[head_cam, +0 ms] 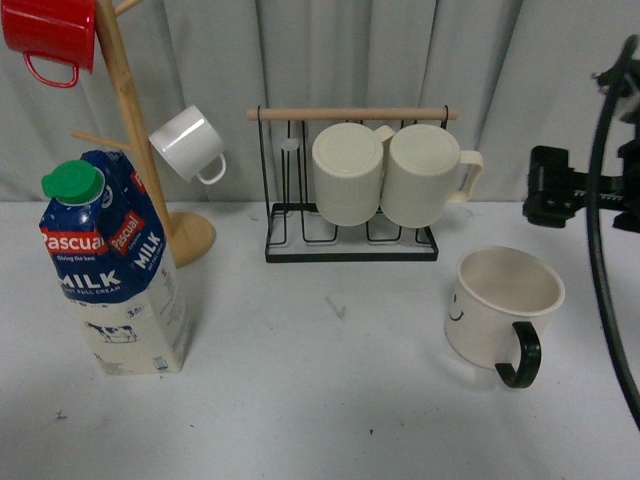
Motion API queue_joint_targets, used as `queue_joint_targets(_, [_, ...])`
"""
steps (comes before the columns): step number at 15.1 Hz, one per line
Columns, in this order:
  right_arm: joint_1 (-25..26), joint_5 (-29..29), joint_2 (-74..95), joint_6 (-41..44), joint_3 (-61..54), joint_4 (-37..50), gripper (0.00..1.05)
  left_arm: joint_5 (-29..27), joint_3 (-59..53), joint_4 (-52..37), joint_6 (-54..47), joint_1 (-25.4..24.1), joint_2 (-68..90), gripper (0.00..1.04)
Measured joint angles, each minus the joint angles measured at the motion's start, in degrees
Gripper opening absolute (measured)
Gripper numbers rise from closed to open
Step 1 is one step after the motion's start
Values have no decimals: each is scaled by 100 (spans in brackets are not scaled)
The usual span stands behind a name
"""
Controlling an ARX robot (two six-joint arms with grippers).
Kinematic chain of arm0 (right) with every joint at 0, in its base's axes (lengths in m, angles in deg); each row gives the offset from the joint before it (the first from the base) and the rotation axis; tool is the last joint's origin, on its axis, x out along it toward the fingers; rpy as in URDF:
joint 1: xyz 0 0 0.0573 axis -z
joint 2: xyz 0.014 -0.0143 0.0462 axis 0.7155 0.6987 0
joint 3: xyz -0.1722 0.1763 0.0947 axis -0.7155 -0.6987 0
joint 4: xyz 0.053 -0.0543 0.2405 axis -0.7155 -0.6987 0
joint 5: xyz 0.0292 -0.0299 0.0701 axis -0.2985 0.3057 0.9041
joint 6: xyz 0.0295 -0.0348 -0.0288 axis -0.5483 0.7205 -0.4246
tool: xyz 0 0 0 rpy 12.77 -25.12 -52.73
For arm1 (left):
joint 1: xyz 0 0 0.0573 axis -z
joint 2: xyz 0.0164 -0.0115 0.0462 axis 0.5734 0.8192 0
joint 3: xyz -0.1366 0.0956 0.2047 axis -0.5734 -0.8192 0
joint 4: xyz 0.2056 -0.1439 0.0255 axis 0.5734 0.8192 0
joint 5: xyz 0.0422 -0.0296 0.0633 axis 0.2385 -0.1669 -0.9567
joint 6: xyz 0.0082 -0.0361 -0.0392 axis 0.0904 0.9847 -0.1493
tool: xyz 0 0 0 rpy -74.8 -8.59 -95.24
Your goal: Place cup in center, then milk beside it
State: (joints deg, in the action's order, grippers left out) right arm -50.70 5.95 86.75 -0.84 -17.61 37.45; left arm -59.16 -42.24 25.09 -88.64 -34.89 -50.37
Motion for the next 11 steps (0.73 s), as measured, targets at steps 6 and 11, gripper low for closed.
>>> queue_joint_targets(6, [-63, 66, 608, -358, 365, -704, 98, 0, 0, 0, 0, 0, 0, 98])
queue_joint_targets(11, [-105, 79, 920, -538, 219, -612, 76, 0, 0, 0, 0, 0, 0, 98])
